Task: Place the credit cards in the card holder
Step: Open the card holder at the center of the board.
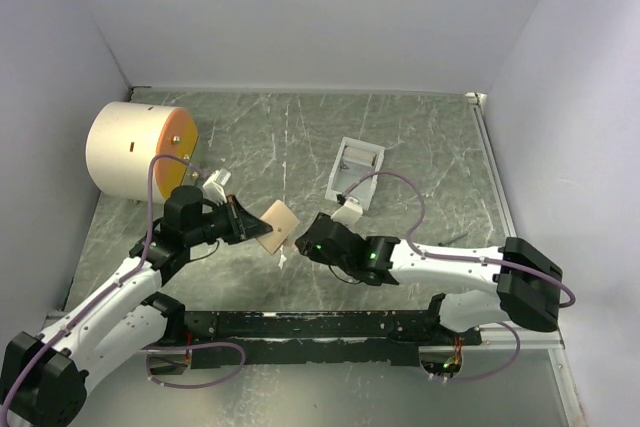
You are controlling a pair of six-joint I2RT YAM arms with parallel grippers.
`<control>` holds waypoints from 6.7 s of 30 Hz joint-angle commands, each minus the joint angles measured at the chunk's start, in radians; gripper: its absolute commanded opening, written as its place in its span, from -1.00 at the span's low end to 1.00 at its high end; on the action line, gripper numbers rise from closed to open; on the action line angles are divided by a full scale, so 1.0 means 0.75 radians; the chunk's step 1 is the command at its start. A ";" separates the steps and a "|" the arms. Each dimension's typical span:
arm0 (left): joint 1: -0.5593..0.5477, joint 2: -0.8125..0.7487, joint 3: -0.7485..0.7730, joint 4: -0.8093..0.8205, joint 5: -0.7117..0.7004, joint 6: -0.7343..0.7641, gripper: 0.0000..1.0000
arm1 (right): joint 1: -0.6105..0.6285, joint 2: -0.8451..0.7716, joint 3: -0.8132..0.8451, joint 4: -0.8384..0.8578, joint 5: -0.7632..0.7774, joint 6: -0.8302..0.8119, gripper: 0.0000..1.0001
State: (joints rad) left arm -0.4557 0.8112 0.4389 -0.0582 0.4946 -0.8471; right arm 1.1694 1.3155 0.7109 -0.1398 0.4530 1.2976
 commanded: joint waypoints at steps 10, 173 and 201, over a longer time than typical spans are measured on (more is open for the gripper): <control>-0.006 -0.058 -0.048 0.193 0.095 -0.125 -0.86 | -0.028 -0.157 -0.106 0.203 -0.057 0.052 -0.38; -0.191 0.702 0.094 0.363 0.045 0.019 -0.25 | -0.302 0.045 -0.145 0.239 -0.412 -0.703 -0.31; -0.400 0.889 0.191 0.395 -0.102 -0.010 -0.20 | -0.592 -0.033 0.237 -0.013 -0.508 -0.968 -0.19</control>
State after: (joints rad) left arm -0.7502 1.4593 0.5728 0.2592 0.4480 -0.8749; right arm 0.7288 1.3075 0.8688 -0.1055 -0.0010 0.6144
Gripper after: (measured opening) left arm 0.401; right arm 0.393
